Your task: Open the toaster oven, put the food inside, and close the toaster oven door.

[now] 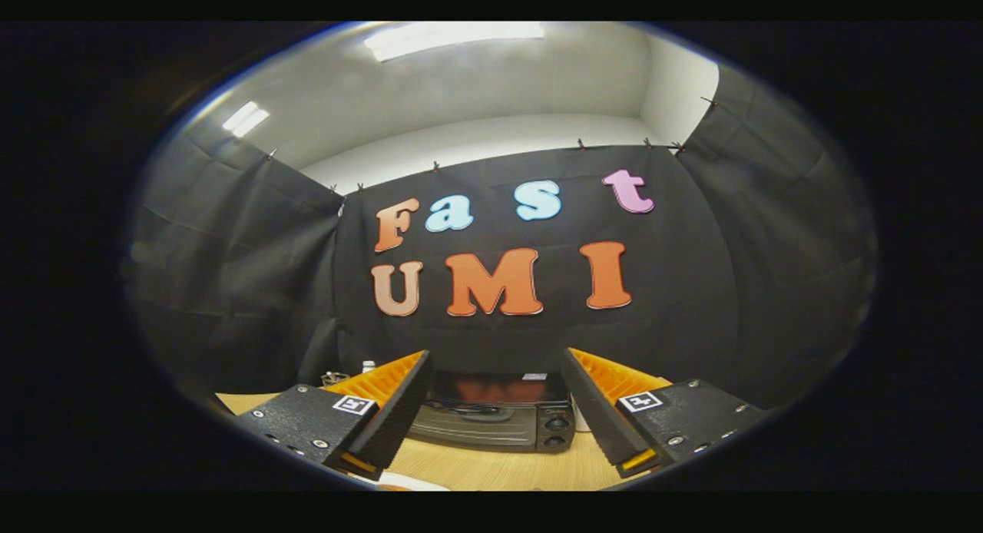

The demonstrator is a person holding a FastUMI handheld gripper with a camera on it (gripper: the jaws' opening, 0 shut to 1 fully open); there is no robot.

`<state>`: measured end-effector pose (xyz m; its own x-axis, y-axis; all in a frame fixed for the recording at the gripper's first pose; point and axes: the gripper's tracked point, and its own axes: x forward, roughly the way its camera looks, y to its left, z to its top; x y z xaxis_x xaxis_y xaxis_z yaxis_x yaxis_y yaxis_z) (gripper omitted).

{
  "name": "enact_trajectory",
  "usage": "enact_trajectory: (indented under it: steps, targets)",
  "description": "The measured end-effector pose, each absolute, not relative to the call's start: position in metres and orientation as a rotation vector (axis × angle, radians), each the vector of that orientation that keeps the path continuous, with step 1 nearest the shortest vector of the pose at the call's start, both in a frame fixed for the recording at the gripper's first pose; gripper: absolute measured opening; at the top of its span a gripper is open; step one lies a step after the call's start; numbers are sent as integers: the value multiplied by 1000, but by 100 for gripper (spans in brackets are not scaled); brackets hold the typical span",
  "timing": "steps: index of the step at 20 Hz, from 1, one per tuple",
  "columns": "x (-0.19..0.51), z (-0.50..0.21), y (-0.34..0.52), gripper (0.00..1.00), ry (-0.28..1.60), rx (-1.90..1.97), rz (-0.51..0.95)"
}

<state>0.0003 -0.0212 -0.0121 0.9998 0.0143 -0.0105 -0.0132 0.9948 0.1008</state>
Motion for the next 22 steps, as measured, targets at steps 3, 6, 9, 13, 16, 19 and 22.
enact_trajectory:
  steps: [3, 6, 9, 13, 16, 19, 22]
  targets:
    - [7, -15, -19, 99, 18, 95, 9]
    - [13, -17, -15, 99, 27, 96, 7]
    - [23, -14, -12, 99, 32, 95, 6]
    - [32, -13, -9, 99, 35, 110, -1]
    - [42, -17, -2, 99, 46, 107, 4]
    - [55, -32, 4, 99, 69, 82, -3]
    - [73, -52, 9, 99, 89, 74, -15]
